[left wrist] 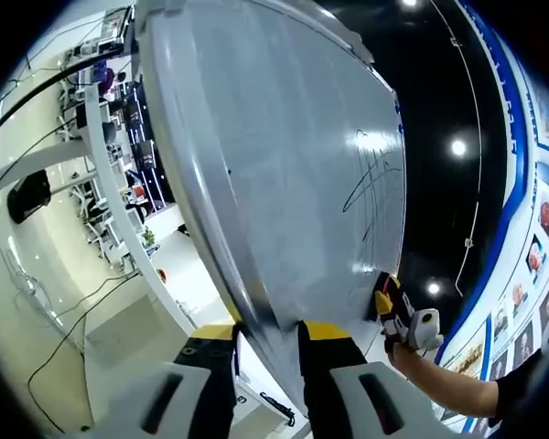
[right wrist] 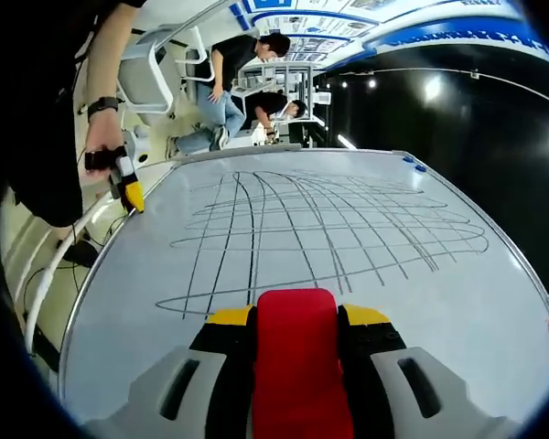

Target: Wipe the writing off the whiteboard with the eraser

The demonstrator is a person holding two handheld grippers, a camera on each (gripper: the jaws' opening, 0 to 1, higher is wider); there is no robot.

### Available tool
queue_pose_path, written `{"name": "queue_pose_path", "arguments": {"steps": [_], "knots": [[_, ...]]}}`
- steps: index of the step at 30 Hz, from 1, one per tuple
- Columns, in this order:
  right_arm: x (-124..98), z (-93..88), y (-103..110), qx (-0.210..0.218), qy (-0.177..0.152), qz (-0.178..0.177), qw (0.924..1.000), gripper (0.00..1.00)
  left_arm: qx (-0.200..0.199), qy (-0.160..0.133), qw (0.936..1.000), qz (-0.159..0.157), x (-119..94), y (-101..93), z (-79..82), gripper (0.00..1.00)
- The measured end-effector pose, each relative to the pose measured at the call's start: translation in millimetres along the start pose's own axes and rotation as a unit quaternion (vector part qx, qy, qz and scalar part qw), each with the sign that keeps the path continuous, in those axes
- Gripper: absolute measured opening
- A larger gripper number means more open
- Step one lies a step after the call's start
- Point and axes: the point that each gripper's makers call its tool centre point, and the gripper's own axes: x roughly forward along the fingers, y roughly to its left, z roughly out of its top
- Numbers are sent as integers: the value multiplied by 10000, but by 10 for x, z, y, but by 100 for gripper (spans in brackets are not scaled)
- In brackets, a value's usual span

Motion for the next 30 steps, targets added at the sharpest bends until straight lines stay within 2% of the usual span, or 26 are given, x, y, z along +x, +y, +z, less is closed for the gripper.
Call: {"name": "queue_pose_path", "arguments": {"steps": [10,23,30], "knots": [[-37,17,302,-99,56,149,9998,37,18,-3,10000,6,0,10,4,28],[-72,16,507,-23,110,67,9999,37,-2,-33,10000,13,-2,15,5,27],[-73,-43,632,-106,185,142,9997,37,-17,-14,10000,13,-1,23,6,27]]}}
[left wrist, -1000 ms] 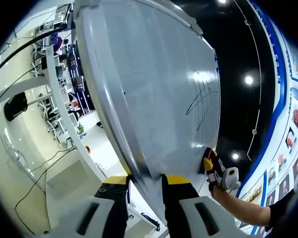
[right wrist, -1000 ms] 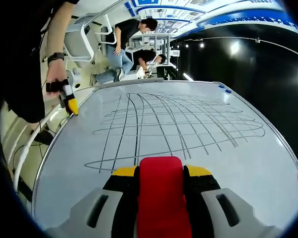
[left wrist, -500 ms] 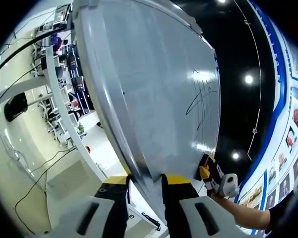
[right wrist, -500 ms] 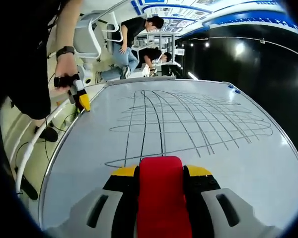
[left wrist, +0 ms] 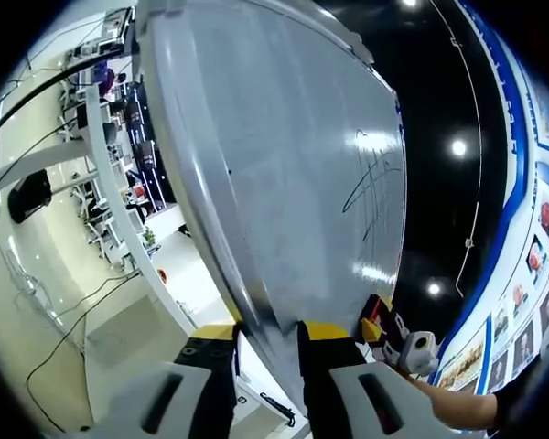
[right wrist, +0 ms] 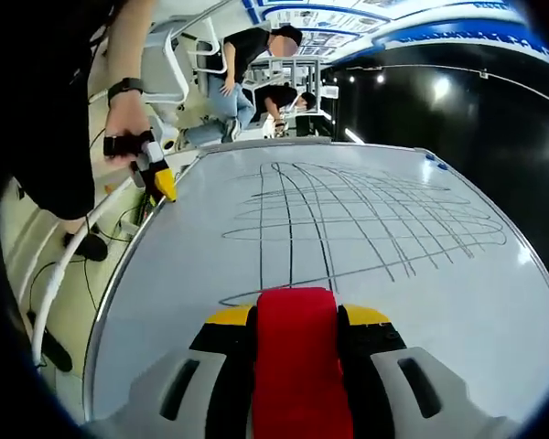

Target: Wipe the writing off the whiteboard with the eraser

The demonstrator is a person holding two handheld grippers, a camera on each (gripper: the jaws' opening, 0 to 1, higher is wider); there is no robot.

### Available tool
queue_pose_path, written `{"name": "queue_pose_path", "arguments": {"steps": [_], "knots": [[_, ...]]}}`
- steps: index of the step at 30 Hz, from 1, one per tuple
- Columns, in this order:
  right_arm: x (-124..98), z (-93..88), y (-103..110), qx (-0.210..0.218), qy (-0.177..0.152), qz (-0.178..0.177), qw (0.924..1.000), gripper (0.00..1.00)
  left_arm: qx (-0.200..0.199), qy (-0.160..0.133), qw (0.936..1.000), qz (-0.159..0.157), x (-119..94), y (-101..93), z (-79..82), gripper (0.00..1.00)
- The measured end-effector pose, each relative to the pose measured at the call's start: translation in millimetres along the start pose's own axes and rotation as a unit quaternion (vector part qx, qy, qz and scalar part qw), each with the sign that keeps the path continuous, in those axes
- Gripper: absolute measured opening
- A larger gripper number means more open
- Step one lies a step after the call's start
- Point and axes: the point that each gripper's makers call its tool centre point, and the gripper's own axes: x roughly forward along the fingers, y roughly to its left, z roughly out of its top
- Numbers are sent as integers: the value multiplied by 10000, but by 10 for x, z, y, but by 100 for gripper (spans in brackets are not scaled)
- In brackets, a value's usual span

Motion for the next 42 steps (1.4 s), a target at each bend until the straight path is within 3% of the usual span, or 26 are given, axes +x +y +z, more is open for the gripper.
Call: {"name": "queue_pose_path", "arguments": {"steps": [23,42], "knots": [[-26,-39,369,-123,134,39,9998,37,-26,5,10000,-18,-7,-6,3,26],[14,-24,395,72,238,-228,9994,38,1,-53,10000,-72,-15,18,15,26]]}}
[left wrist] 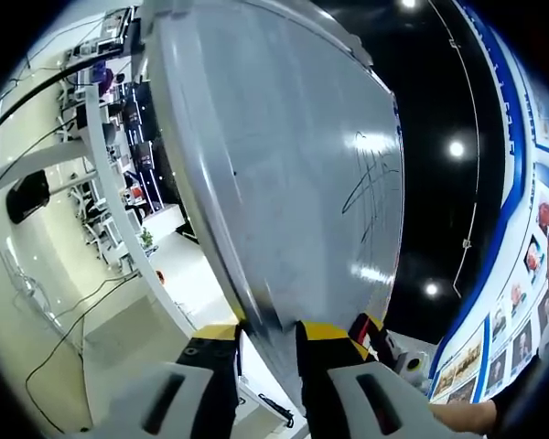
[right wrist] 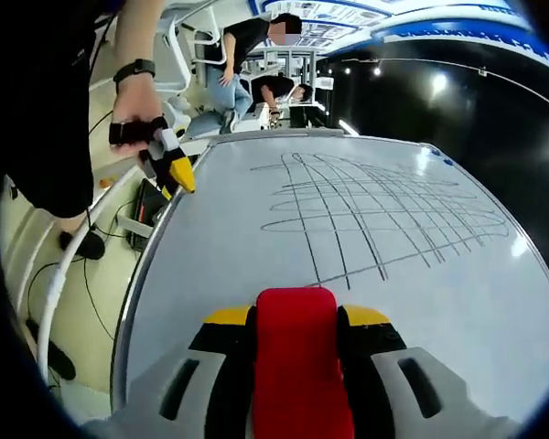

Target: Wipe the writing off the whiteboard with the eraser

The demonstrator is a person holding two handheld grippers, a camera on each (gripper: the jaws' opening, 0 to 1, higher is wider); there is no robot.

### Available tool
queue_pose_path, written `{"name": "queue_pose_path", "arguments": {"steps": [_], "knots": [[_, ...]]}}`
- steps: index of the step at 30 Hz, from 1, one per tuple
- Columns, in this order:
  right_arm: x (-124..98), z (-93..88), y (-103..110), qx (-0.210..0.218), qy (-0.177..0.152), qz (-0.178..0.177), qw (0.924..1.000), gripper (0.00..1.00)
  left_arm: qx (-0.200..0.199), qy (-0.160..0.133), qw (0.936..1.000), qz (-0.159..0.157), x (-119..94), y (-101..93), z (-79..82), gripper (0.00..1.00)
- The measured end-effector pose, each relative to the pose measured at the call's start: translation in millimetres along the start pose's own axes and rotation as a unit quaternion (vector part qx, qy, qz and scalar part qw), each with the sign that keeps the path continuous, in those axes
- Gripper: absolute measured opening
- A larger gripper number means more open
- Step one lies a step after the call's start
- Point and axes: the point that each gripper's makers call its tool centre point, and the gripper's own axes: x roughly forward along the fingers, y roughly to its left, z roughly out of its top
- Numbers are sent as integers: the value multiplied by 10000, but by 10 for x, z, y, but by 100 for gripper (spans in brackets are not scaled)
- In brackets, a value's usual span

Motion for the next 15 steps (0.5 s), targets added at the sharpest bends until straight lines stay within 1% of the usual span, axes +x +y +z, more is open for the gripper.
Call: {"name": "queue_pose_path", "arguments": {"steps": [10,15], "knots": [[127,119,29,-180,-68,214,9996,37,-22,-53,10000,29,-4,-16,1,26],[160,150,35,-197,-100,241,9995,37,-32,-78,10000,33,-3,-23,0,26]]}}
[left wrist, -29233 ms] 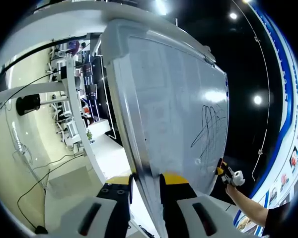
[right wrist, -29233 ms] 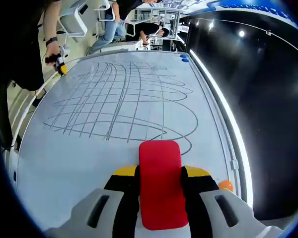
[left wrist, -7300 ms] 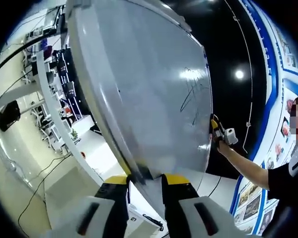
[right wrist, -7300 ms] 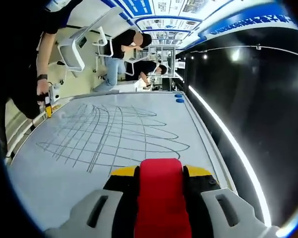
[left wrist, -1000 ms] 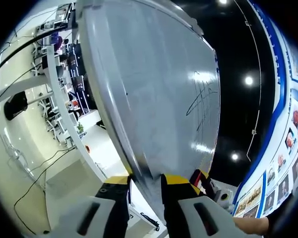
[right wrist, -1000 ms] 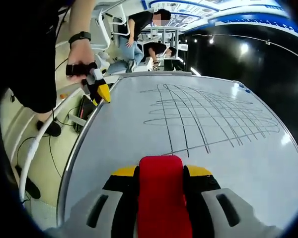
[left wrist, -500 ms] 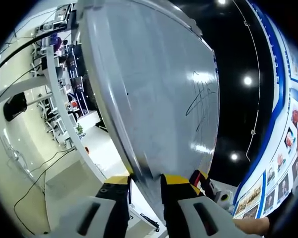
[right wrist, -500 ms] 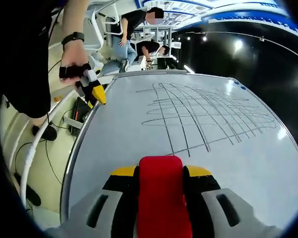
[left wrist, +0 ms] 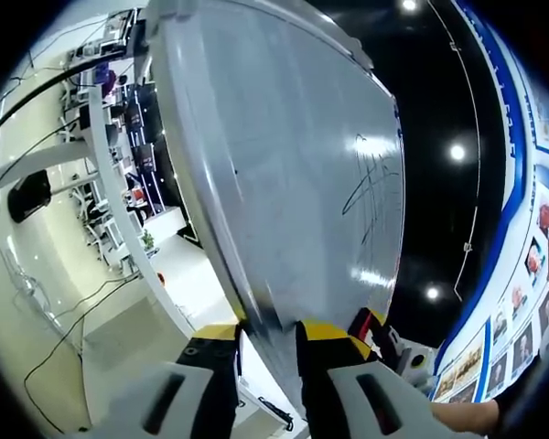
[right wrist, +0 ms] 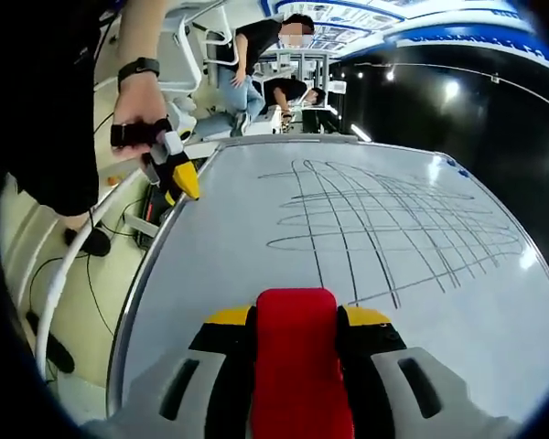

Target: Wipe the writing off the whiteboard with the eraser

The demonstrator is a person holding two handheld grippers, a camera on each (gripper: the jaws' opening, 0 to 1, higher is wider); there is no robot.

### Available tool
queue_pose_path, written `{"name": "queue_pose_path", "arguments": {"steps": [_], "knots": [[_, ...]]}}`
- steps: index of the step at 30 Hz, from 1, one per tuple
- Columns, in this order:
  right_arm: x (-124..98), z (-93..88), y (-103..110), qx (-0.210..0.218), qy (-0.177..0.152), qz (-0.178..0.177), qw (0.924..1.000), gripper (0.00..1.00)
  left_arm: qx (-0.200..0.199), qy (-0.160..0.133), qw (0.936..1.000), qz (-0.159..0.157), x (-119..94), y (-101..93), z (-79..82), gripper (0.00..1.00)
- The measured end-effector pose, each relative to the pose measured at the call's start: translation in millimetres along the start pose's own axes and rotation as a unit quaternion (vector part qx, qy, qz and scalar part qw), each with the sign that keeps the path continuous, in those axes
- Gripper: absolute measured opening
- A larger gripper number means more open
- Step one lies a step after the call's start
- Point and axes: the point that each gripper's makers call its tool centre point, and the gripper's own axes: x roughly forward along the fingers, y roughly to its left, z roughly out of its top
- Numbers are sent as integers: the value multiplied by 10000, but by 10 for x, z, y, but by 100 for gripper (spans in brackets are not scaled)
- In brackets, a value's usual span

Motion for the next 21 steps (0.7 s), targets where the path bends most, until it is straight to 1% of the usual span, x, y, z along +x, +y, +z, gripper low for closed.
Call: {"name": "queue_pose_path", "arguments": {"steps": [13,21], "knots": [[119,109,7,6,-63,3,10000,37,-24,-35,10000,22,-3,9,10,26],[121,109,14,-18,-94,-9,10000,38,-76,10,10000,-11,-5,8,-1,26]]}}
